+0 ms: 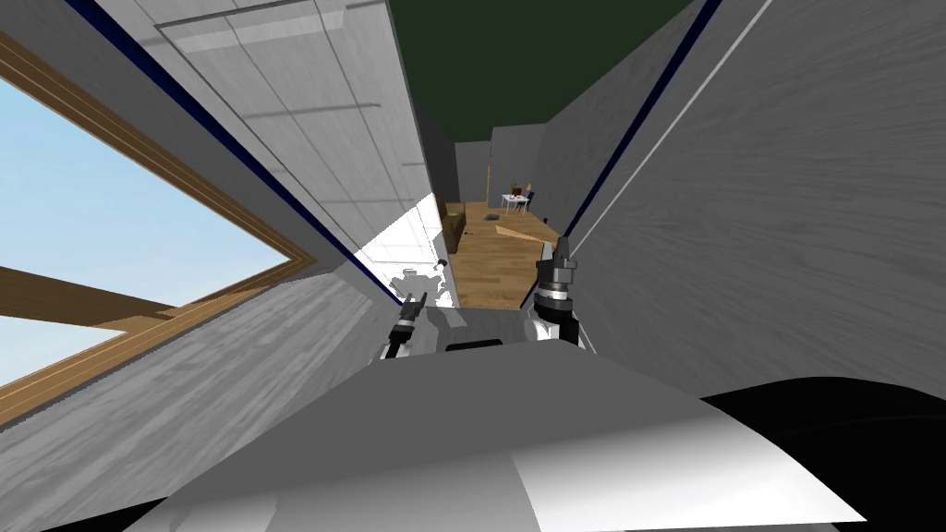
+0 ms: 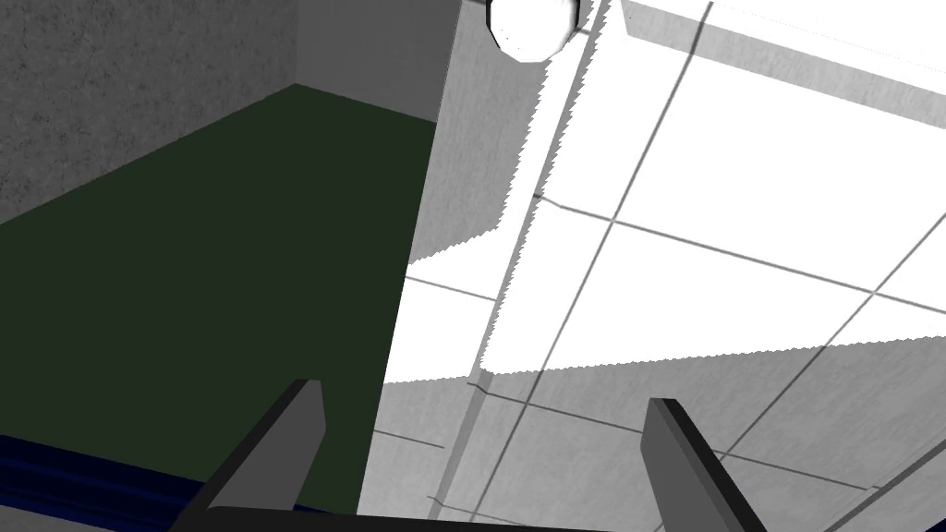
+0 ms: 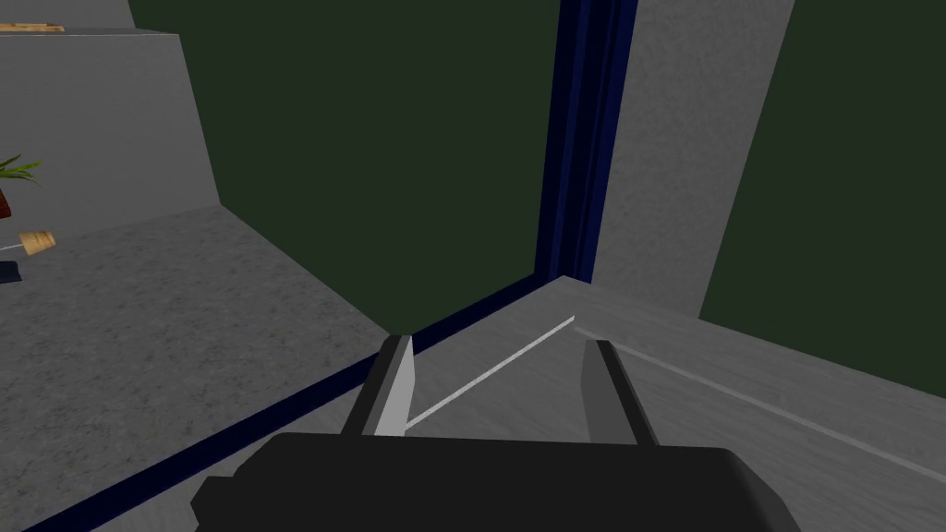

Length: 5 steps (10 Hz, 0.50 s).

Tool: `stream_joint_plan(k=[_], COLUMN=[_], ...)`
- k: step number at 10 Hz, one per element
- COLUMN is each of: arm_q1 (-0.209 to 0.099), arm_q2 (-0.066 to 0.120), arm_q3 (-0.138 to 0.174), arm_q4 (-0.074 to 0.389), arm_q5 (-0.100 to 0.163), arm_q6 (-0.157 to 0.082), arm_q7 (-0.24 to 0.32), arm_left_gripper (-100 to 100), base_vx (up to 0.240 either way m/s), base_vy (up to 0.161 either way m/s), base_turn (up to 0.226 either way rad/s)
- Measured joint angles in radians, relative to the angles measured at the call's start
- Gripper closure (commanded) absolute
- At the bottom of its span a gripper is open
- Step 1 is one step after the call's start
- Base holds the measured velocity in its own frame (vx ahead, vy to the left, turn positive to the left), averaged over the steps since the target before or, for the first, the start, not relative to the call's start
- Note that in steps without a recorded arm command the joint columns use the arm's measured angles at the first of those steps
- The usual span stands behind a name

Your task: Pull the door open

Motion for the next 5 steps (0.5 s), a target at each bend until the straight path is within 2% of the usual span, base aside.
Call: stream_joint_plan(k=[5], arm_q1=[-0.036], arm_q2=[0.011], arm_q3=[0.01], arm_q4=[0.12], arm_q5=[-0.031], arm_q6=[-0.025], arm_q7=[-0.085], arm_left_gripper=[-100], base_vx=[0.121], base_vy=[-0.036], base_turn=[0.016])
